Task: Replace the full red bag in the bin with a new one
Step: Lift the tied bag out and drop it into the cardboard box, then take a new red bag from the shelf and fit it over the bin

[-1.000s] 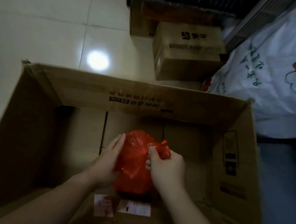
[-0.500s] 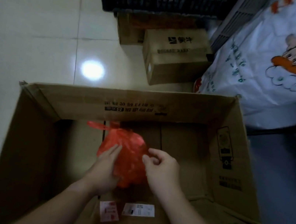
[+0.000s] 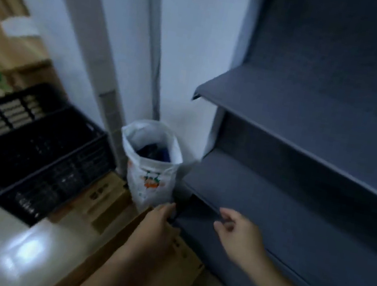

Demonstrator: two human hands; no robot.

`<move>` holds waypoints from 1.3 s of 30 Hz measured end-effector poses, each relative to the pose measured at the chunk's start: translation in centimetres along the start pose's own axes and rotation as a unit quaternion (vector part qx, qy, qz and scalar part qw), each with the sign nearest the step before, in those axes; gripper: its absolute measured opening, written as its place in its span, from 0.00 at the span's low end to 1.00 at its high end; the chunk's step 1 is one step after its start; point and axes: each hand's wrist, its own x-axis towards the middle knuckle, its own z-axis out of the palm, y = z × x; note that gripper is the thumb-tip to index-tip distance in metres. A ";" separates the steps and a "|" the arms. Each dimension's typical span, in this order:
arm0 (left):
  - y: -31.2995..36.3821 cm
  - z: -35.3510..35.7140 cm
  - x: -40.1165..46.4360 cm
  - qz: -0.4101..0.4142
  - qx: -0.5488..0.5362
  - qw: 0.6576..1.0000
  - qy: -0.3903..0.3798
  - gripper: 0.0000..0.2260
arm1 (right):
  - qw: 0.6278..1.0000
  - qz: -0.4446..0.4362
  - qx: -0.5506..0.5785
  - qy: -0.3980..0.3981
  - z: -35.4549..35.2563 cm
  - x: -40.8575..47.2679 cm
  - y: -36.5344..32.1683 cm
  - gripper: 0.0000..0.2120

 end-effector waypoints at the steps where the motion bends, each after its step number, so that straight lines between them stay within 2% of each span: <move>1: 4.3 -1.7 -0.3 0.040 0.012 0.999 0.000 0.25 | 1.000 0.003 0.008 0.030 -3.5 -2.3 -0.6 0.21; 5: 20.0 -4.7 -2.9 0.210 0.077 0.975 -0.010 0.27 | 0.984 0.009 0.040 0.172 -15.0 -11.9 -0.3 0.20; 8: 30.1 -3.3 -6.6 0.319 0.094 0.942 -0.042 0.28 | 0.961 0.025 0.068 0.265 -21.3 -19.4 2.0 0.20; 12: 41.5 2.2 -12.2 0.425 0.113 0.892 -0.103 0.28 | 0.918 0.080 0.095 0.376 -27.9 -29.9 7.3 0.21; 17: 53.0 12.3 -20.8 0.532 0.111 0.822 -0.170 0.29 | 0.850 0.168 0.097 0.489 -33.4 -43.8 15.7 0.20; 23: 63.1 25.4 -31.2 0.593 0.099 0.755 -0.260 0.30 | 0.779 0.251 0.117 0.563 -36.8 -57.7 27.3 0.22; 26: 67.5 31.1 -34.6 0.596 0.083 0.746 -0.285 0.31 | 0.765 0.276 0.107 0.572 -39.4 -62.3 32.7 0.23; 32: 73.8 39.8 -36.5 0.569 0.067 0.761 -0.306 0.30 | 0.775 0.294 0.095 0.552 -45.5 -65.8 42.1 0.23; 39: 81.7 47.4 -33.6 0.562 0.103 0.766 -0.294 0.29 | 0.794 0.291 0.104 0.523 -52.4 -64.1 50.7 0.25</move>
